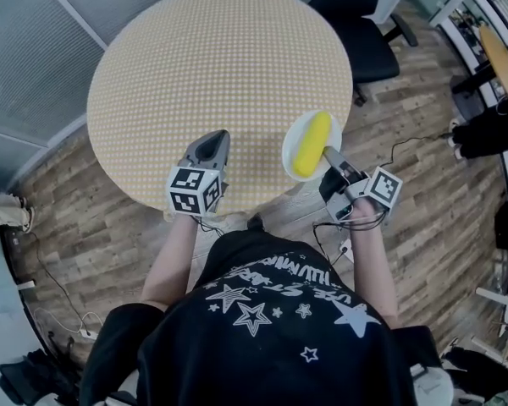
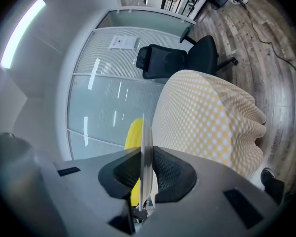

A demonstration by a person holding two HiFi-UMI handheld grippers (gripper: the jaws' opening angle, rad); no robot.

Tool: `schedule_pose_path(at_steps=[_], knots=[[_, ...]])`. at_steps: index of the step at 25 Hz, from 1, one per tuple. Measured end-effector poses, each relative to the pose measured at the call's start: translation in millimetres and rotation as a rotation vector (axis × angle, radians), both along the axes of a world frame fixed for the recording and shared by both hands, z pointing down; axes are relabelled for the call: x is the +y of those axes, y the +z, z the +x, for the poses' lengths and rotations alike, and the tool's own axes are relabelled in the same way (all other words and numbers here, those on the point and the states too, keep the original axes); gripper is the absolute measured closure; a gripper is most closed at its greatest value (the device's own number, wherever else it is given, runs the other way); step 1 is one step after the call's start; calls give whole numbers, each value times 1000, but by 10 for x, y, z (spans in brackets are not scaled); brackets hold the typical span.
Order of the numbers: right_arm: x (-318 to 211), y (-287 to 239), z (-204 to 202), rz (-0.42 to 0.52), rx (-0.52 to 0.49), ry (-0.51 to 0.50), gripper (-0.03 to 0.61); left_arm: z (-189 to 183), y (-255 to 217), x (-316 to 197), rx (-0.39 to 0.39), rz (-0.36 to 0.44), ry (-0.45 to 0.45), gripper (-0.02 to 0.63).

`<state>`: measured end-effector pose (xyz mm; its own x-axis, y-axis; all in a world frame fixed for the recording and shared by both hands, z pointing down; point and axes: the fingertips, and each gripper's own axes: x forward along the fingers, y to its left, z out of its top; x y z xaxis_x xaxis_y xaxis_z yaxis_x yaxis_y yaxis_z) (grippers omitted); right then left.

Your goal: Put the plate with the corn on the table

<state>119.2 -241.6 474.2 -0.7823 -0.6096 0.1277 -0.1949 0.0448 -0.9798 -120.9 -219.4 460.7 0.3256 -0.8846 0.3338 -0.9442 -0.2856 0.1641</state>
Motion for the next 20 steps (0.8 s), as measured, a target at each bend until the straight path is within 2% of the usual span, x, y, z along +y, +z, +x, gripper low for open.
schedule_pose_path(at_steps=[5, 9, 13, 20], knots=[[-79, -80, -17, 16, -15, 11, 523, -82, -69, -35, -3, 18, -14, 606], [-334, -37, 8, 16, 14, -19, 523, -64, -73, -191, -6, 10, -40, 606], [-536, -11, -53, 25, -11, -85, 523, -20, -47, -254, -24, 3, -85, 606], [-1119, -8, -268, 25, -29, -252, 523, -50, -110, -529, -37, 1, -224, 606]])
